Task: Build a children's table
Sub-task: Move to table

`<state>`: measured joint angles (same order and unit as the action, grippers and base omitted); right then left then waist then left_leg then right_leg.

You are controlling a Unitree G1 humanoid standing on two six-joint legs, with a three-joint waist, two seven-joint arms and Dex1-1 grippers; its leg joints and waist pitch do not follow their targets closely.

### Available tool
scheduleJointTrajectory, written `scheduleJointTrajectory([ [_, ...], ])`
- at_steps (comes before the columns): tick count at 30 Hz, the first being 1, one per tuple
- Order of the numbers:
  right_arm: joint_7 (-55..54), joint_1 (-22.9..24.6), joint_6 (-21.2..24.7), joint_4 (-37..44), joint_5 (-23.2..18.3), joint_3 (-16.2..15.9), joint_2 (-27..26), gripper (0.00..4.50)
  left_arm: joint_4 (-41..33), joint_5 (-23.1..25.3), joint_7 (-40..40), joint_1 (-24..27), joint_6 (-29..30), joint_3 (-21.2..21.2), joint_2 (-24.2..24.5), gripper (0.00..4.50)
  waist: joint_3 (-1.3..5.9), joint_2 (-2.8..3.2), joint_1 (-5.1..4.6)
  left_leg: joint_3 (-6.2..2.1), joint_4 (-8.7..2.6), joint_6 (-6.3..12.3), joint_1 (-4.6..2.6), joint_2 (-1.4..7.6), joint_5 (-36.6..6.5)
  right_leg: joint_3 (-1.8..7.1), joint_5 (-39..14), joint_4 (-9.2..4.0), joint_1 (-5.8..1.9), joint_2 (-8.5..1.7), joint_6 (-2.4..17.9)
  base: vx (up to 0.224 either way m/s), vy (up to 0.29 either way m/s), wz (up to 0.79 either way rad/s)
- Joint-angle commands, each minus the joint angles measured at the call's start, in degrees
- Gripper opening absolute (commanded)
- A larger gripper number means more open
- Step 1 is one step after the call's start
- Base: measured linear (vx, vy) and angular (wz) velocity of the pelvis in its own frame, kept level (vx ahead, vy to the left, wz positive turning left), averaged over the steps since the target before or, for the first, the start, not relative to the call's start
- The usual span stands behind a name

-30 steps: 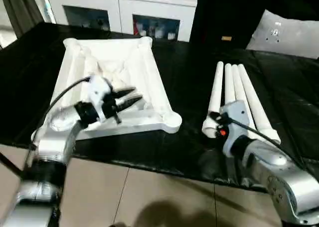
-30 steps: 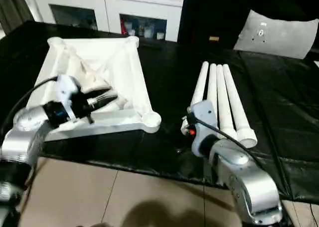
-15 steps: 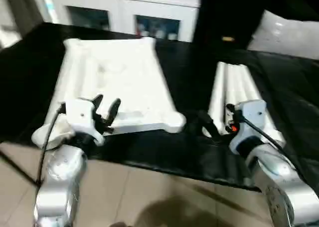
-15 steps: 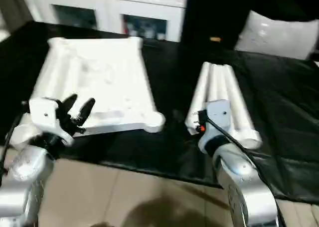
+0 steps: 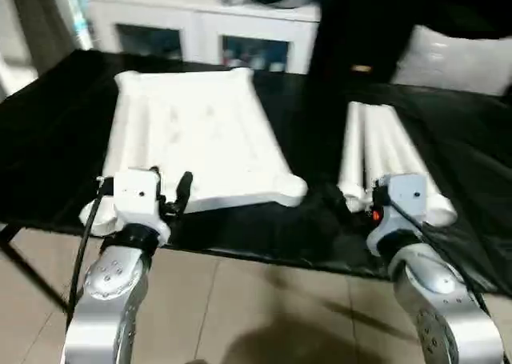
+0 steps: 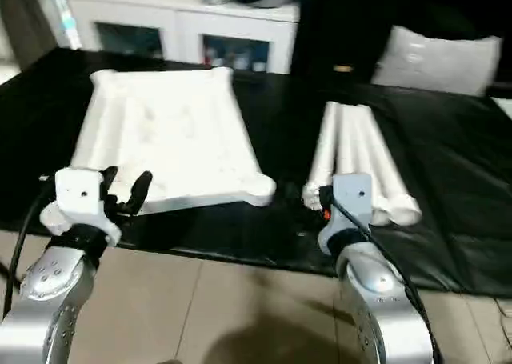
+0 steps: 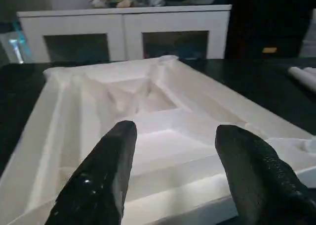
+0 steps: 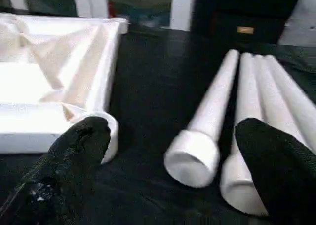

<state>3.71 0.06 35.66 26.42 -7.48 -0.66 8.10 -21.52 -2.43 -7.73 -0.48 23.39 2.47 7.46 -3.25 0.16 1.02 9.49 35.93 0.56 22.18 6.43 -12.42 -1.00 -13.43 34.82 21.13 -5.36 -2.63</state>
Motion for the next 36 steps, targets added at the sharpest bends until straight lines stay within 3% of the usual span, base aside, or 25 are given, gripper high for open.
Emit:
scheduleJointTrajectory([
  [1, -0.6, 0.1, 0.3, 0.5, 0.1, 0.4, -0.7, 4.5, -1.0, 1.1, 0.0, -0.5, 1.3, -0.5, 0.7, 2.93, 1.56, 0.09, -0.68, -4.43, -6.4, -8.25, -1.94, 4.86, -34.5, 1.44, -36.7, -6.95, 1.24, -3.81, 2.2, 0.0, 0.0, 0.0],
  [6, 0.5, 0.1, 2.0, 1.9, -1.4, -0.9, -0.2, 4.5, -1.2, 0.7, -0.3, -0.6, 2.2, -0.9, 0.6, 2.93, 1.68, -0.13, -0.99, -3.51, -4.37, -1.21, -0.48, 4.17, -27.3, 2.82, -41.5, -9.35, -0.37, -8.08, 2.9, 0.0, 0.0, 0.0],
  [8, 0.3, -0.1, 5.0, 1.7, -3.6, 0.0, -1.5, 4.5, -1.1, 1.0, 0.2, -0.7, 2.4, -1.1, 0.7, 2.93, 2.21, -0.48, 0.37, -5.9, 2.57, 4.54, 2.48, 5.41, -11.9, 7.88, -42.0, -12.01, -2.42, -17.15, 4.1, 0.02, 0.098, -0.14],
  [9, 0.3, -0.2, 5.1, 1.6, -3.8, 0.1, -1.8, 4.5, -1.2, 1.0, 0.3, -0.7, 2.6, -1.2, 0.6, 2.93, 2.15, -0.25, 0.2, -7.15, 4.46, 4.41, 3.21, 5.55, -10.4, 8.54, -41.4, -12.24, -2.5, -18.68, 4.9, 0.008, 0.169, -0.24],
  [10, 0.8, -0.7, 3.1, 1.3, -2.9, -0.3, -1.8, 4.5, -1.6, 0.6, 0.7, -0.7, 3.8, -1.2, 0.3, 2.93, 2.11, -0.06, -0.31, -7.23, 3.2, -0.29, 0.09, 5.13, -14.7, 9.52, -43.0, -10.89, 0.06, -12.46, 5.5, -0.019, 0.205, -0.4],
  [11, 1.3, -0.9, 2.3, 1.3, -2.2, -1.0, -1.2, 4.5, -1.8, 1.0, 1.0, -0.6, 3.8, -1.3, 0.3, 2.93, 1.4, 0.13, -1.14, -7.27, -0.34, -1.99, -1.6, 5.13, -22.1, 6.71, -40.7, -9.38, 1.37, -7.63, 6.0, -0.019, 0.205, -0.4],
  [12, 2.2, -1.3, 1.7, 1.4, -1.4, -2.0, -0.3, 4.5, -2.4, 0.7, 1.8, -0.3, 3.7, -0.8, -0.6, 2.93, 1.21, 1.73, -3.14, -7.94, -8.52, -4.89, -1.61, 4.59, -39.9, -1.76, -22.9, -1.02, 2.37, 2.21, 4.3, -0.052, 0.217, -0.36],
  [13, 2.7, -1.4, 2.2, 1.6, -1.3, -2.3, 0.0, 4.5, -2.8, 0.5, 2.2, -0.2, 3.4, -0.4, -1.1, 2.93, 2.37, 3.87, -2.55, -7.69, -11.21, -10.11, -1.39, 4.19, -38.8, -3.91, -4.3, 6.42, 2.12, 3.47, 2.9, -0.039, 0.213, -0.07],
  [14, 3.0, -1.6, 2.6, 1.7, -1.3, -2.5, 0.2, 4.5, -3.1, 0.3, 2.4, -0.1, 3.3, -0.2, -1.5, 2.93, 2.54, 3.43, -3.04, -8.03, -9.79, -10.49, -2.42, 4.55, -33.7, -4.09, -0.4, 5.6, 2.65, 2.86, 2.7, -0.039, 0.213, -0.07],
  [16, 3.0, -1.7, 2.3, 1.7, -1.3, -2.4, 0.2, 4.5, -3.8, 1.0, 2.4, 0.2, 4.0, -0.7, -1.1, 2.93, 2.49, 3.14, -2.69, -7.05, -10.88, -20.02, -1.69, 4.54, -29.8, -4.8, 4.4, 2.64, 0.35, 0.63, 4.6, -0.002, 0.143, -0.04],
  [17, 3.0, -1.7, 2.2, 1.7, -1.3, -2.4, 0.3, 4.5, -4.3, 1.1, 2.3, 0.4, 4.3, -0.8, -0.9, 2.93, 3.82, 1.17, -2.34, -7.23, -9.21, -21.85, -2.17, 4.8, -29.0, -2.44, 3.3, -0.49, -0.9, -3.02, 5.8, -0.002, 0.116, -0.07],
  [18, 2.9, -1.8, 2.3, 1.7, -1.4, -2.3, 0.3, 4.5, -4.5, 1.2, 2.2, 0.5, 4.4, -0.9, -0.7, 2.93, 4.02, -0.76, -1.89, -7.07, -7.51, -18.6, -2.02, 4.8, -26.2, -0.37, -0.5, -1.63, -1.38, -5.68, 7.0, 0.0, 0.084, 0.01],
  [20, 2.4, -2.0, 2.9, 1.7, -1.9, -2.0, 0.2, 4.5, -4.3, 1.6, 1.5, 0.3, 4.0, -1.4, 0.3, 2.93, 2.39, -0.32, -0.51, -11.29, 4.44, -8.36, -1.33, 6.18, -4.9, 4.24, -9.5, -7.59, -2.91, -17.39, 13.7, 0.008, 0.093, 0.04],
  [21, 2.3, -2.1, 2.9, 1.6, -2.0, -1.9, 0.0, 4.5, -4.2, 1.2, 1.3, 0.0, 4.0, -1.4, 0.4, 2.93, 0.79, 1.18, -0.56, -14.52, 5.14, -9.86, -2.07, 8.19, -4.3, 1.62, -14.3, -7.32, -2.41, -14.64, 12.3, -0.033, 0.125, -0.11],
  [22, 2.2, -2.1, 2.7, 1.5, -1.9, -1.8, -0.2, 4.5, -4.2, 0.6, 1.2, -0.3, 4.2, -1.2, 0.1, 2.93, 0.38, 3.78, -2.32, -15.54, -4.56, -16.5, -1.81, 8.59, -29.3, -2.34, -15.1, -0.48, -2.59, -4.14, 8.2, -0.058, 0.145, -0.22],
  [23, 2.3, -2.1, 2.6, 1.4, -1.9, -1.8, -0.2, 4.5, -4.2, 0.7, 1.3, -0.4, 4.4, -1.2, 0.1, 2.93, -0.22, 3.84, -2.92, -15.43, -9.69, -19.62, 0.29, 7.46, -42.0, -2.38, -10.3, 3.98, -2.13, -0.32, 5.2, -0.058, 0.145, -0.22],
  [25, 2.4, -2.1, 2.6, 1.5, -1.7, -1.8, -0.1, 4.5, -4.3, 0.4, 1.2, -0.6, 4.6, -1.3, -0.1, 2.93, 0.76, 3.64, -1.3, -12.07, -11.15, -20.0, -0.78, 4.89, -49.6, -3.35, -2.4, 4.67, -1.02, 0.28, 3.7, -0.024, 0.065, 0.15],
  [27, 2.6, -2.1, 2.5, 1.4, -1.4, -1.9, -0.1, 4.5, -4.3, 0.6, 0.9, -0.5, 4.8, -2.0, 0.1, 2.93, 2.61, 1.26, -2.47, -10.0, -7.79, -16.15, -1.85, 2.78, -42.9, -1.24, -15.8, -1.38, -3.51, -4.4, 4.9, -0.009, 0.014, 0.11],
  [29, 2.8, -2.0, 2.6, 1.4, -1.6, -2.1, 0.1, 4.5, -3.9, 1.1, 0.3, -0.5, 5.3, -3.1, 0.5, 2.93, 1.44, -0.12, -1.53, -8.92, -0.57, -6.77, -0.48, 4.03, -26.3, 2.27, -33.3, -9.66, -5.94, -12.99, 9.5, 0.0, 0.0, 0.0],
  [30, 3.0, -2.1, 2.6, 1.4, -1.7, -2.2, 0.1, 4.5, -3.6, 1.1, 0.0, -0.7, 5.3, -3.5, 0.7, 2.93, 0.57, 0.01, -1.6, -9.09, 6.44, -1.46, -0.4, 4.96, -13.5, 2.75, -44.3, -13.32, -6.9, -16.83, 11.4, 0.0, 0.0, 0.0],
  [31, 3.0, -2.1, 2.6, 1.3, -1.7, -2.3, 0.1, 4.5, -3.6, 1.1, -0.1, -0.7, 5.2, -3.6, 0.7, 2.93, 0.14, 1.1, -2.32, -9.83, 7.77, -2.09, -1.11, 5.23, -11.8, 1.22, -47.3, -13.55, -7.24, -16.45, 11.2, 0.036, 0.081, -0.29],
  [32, 3.1, -2.2, 2.6, 1.4, -1.4, -2.4, 0.2, 4.5, -3.4, 0.5, -0.1, -1.1, 5.0, -3.7, 0.5, 2.93, -1.31, 2.31, -4.64, -10.04, 1.63, -6.11, 0.66, 4.73, -23.0, -5.92, -51.0, -9.91, -9.11, -9.44, 7.7, 0.036, 0.081, -0.29],
  [33, 3.2, -2.2, 2.6, 1.4, -1.3, -2.5, 0.3, 4.5, -3.4, 0.4, 0.0, -1.2, 5.0, -3.7, 0.3, 2.93, -0.97, 3.52, -6.14, -12.72, -8.67, -13.16, -4.51, 5.88, -57.8, -5.72, -29.8, 1.37, -3.36, 1.32, 3.7, 0.026, 0.084, -0.07],
  [34, 3.2, -2.3, 2.5, 1.4, -1.3, -2.5, 0.3, 4.5, -3.4, 0.4, 0.1, -1.3, 5.0, -3.8, 0.3, 2.93, -0.15, 3.14, -6.71, -15.95, -11.34, -11.88, -4.05, 7.25, -63.4, -4.0, -11.6, 5.45, -5.08, 1.49, 1.6, 0.0, 0.0, 0.0],
  [36, 3.3, -2.4, 2.6, 1.5, -1.3, -2.3, 0.6, 4.5, -3.7, 0.2, 0.0, -1.1, 5.2, -3.9, -0.1, 2.93, 0.26, 3.89, -7.31, -15.87, -10.21, -5.86, -6.84, 6.34, -56.5, -2.95, -5.8, 5.02, -2.76, 0.76, 0.5, 0.031, 0.003, -0.11],
])
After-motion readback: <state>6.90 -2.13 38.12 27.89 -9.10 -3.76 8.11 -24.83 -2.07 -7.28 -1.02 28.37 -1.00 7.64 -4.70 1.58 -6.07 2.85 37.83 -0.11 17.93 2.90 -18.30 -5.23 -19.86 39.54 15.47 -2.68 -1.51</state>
